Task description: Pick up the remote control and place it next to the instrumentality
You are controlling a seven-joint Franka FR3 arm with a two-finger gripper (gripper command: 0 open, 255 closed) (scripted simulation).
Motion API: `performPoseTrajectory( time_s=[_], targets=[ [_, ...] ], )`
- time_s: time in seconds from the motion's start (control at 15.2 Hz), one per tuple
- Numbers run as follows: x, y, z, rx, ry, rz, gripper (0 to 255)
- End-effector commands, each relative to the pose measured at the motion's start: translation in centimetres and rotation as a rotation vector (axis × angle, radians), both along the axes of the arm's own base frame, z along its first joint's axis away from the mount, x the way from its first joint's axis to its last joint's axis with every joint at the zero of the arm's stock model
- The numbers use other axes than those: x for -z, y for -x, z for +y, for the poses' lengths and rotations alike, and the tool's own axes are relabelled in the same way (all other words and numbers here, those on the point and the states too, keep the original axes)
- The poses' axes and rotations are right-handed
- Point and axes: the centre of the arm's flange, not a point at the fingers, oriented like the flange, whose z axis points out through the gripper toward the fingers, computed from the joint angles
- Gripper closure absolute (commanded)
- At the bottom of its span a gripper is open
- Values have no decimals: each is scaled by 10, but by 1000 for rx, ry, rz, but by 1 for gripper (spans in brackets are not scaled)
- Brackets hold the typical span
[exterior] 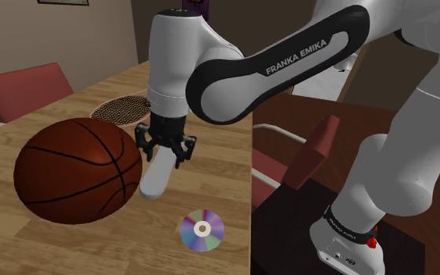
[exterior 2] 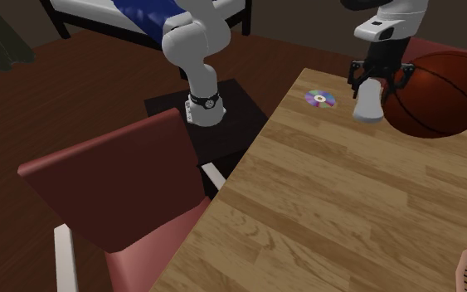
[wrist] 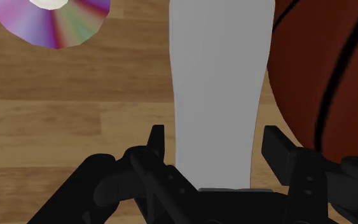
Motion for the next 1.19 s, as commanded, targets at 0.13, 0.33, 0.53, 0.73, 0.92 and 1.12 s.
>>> performPoseTrajectory(
  time_s=[0.13, 0.33, 0.53, 0.73, 0.92, 1.12],
  targets=[
    [83, 7, 5, -18, 62, 164, 255],
    [63, 3, -7, -18, 60, 167, 0],
    [58, 8, -14, -20, 58, 168, 0],
    [69, 7, 5, -18, 62, 164, 0],
    [33, 7, 6, -18, 62, 164, 0],
    [33, 7, 6, -18, 62, 164, 0]
  ],
)
